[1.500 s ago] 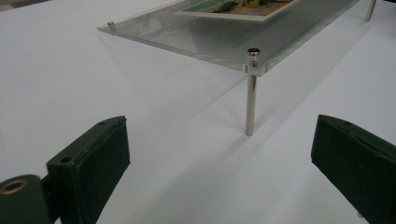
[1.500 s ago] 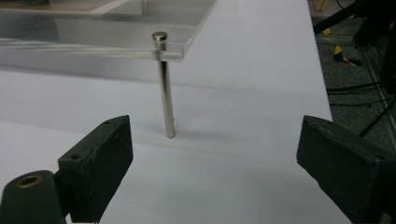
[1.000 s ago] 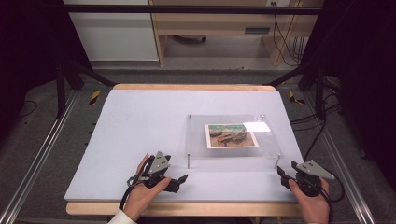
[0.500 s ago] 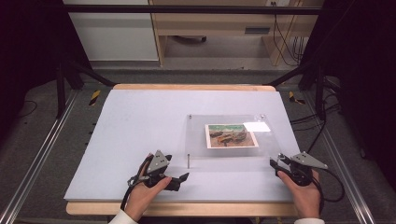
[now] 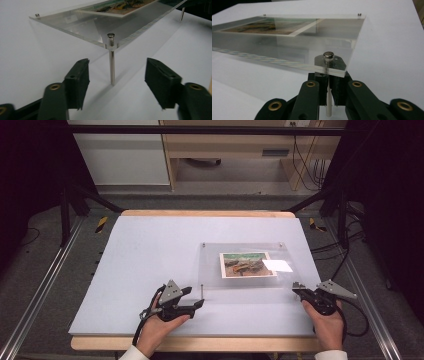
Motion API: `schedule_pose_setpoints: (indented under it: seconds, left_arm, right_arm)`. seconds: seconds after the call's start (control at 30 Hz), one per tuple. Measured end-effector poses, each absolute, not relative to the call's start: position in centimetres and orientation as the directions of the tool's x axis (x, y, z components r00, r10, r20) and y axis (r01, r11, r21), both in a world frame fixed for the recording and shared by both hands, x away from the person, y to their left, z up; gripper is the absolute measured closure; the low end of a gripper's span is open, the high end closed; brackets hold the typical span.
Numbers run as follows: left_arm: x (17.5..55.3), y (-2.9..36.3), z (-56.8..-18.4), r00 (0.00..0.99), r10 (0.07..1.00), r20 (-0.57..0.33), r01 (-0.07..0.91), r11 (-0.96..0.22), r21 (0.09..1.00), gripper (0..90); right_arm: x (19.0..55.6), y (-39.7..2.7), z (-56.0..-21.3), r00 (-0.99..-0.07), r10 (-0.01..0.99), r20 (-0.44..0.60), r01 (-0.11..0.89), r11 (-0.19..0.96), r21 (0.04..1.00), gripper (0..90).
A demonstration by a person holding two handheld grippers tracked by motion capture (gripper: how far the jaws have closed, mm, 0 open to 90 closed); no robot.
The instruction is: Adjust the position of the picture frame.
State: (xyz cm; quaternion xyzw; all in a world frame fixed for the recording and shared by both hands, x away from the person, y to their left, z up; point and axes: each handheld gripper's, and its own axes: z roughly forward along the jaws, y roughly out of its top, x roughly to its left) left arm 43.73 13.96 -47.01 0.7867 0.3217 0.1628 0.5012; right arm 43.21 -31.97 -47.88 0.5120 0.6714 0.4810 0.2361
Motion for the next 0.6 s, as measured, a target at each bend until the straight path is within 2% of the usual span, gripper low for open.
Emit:
schedule_pose_setpoints:
  seconds: [0.07, 0.23, 0.5, 0.6]
  left_arm:
    - [44.3, 13.6, -47.1, 0.736, 0.672, -0.082, 0.341, -0.263, 0.903, 49.6]
    - [45.4, 12.8, -47.7, 0.724, 0.683, -0.096, 0.345, -0.238, 0.908, 65.1]
    - [46.0, 12.2, -48.0, 0.714, 0.677, -0.178, 0.356, -0.132, 0.925, 83.5]
    - [46.0, 12.2, -48.0, 0.713, 0.673, -0.197, 0.368, -0.12, 0.922, 84.1]
  right_arm:
    - [43.3, -32.1, -47.6, -0.356, 0.91, 0.213, 0.456, -0.03, 0.889, 83.7]
    - [43.3, -32.3, -47.4, -0.355, 0.904, 0.238, 0.456, -0.055, 0.888, 83.5]
    - [43.3, -32.3, -47.3, -0.359, 0.902, 0.241, 0.461, -0.053, 0.886, 83.6]
    - [43.4, -32.3, -47.3, -0.361, 0.904, 0.229, 0.457, -0.043, 0.888, 83.6]
